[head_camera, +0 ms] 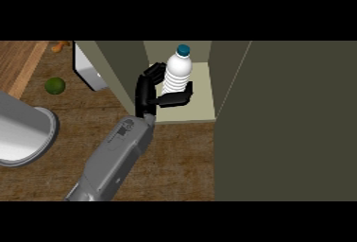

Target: Pick up the bottled water, place it into the cabinet and close the cabinet

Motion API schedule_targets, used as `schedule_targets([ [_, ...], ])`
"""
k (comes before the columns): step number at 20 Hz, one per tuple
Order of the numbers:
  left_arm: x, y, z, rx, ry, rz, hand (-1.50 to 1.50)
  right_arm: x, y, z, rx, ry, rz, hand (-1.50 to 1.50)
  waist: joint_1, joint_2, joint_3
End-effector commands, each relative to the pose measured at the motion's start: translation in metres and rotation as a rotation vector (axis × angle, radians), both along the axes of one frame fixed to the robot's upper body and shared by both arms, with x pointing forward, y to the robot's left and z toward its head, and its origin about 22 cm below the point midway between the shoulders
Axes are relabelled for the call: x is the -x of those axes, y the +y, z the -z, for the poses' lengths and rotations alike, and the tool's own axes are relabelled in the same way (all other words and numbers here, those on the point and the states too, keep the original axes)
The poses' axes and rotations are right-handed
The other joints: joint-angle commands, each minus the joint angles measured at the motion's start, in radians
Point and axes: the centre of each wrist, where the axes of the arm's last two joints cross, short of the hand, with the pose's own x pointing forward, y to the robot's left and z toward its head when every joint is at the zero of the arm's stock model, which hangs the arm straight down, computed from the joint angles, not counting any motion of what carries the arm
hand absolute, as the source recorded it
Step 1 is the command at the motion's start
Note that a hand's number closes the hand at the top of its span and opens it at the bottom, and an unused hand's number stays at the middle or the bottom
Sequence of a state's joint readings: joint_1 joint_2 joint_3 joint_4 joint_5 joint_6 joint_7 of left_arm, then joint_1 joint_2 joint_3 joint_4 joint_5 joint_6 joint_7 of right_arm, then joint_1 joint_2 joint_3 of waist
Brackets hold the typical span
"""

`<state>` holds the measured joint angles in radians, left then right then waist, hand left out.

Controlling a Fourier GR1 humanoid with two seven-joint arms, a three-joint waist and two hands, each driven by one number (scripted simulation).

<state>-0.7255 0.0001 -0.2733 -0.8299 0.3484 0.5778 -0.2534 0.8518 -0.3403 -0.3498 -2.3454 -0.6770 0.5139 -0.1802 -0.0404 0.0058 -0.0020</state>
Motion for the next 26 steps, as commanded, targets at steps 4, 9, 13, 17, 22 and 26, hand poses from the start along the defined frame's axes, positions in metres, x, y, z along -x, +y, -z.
schedule_targets([
  [4, -0.026, -0.004, -0.007, -0.038, -0.023, -0.065, 1.5, 0.004, 0.015, -0.025, -0.073, -0.068, -0.062, -1.5, -0.027, 0.007, 0.0],
  [9, -0.042, -0.001, -0.013, -0.101, -0.057, -0.088, 1.5, 0.003, 0.017, -0.024, -0.083, -0.054, -0.061, -1.5, -0.018, 0.01, 0.0],
  [13, -0.045, 0.001, -0.006, -0.143, -0.053, -0.097, 1.5, -0.003, 0.019, -0.022, -0.083, -0.061, -0.063, -1.5, -0.02, 0.012, 0.0],
  [17, -0.058, 0.007, -0.021, -0.217, -0.04, -0.098, -1.5, -0.001, 0.011, -0.019, -0.063, -0.066, -0.06, -1.5, -0.023, 0.014, 0.0],
  [22, -0.06, -0.003, -0.023, -0.216, -0.009, -0.111, -1.5, -0.006, 0.01, -0.01, -0.075, -0.082, -0.068, -1.5, -0.031, 0.016, 0.001],
  [26, -0.062, 0.003, -0.022, -0.241, -0.029, -0.122, -1.5, -0.002, 0.014, -0.016, -0.082, -0.096, -0.095, -1.5, -0.051, 0.02, 0.0],
])
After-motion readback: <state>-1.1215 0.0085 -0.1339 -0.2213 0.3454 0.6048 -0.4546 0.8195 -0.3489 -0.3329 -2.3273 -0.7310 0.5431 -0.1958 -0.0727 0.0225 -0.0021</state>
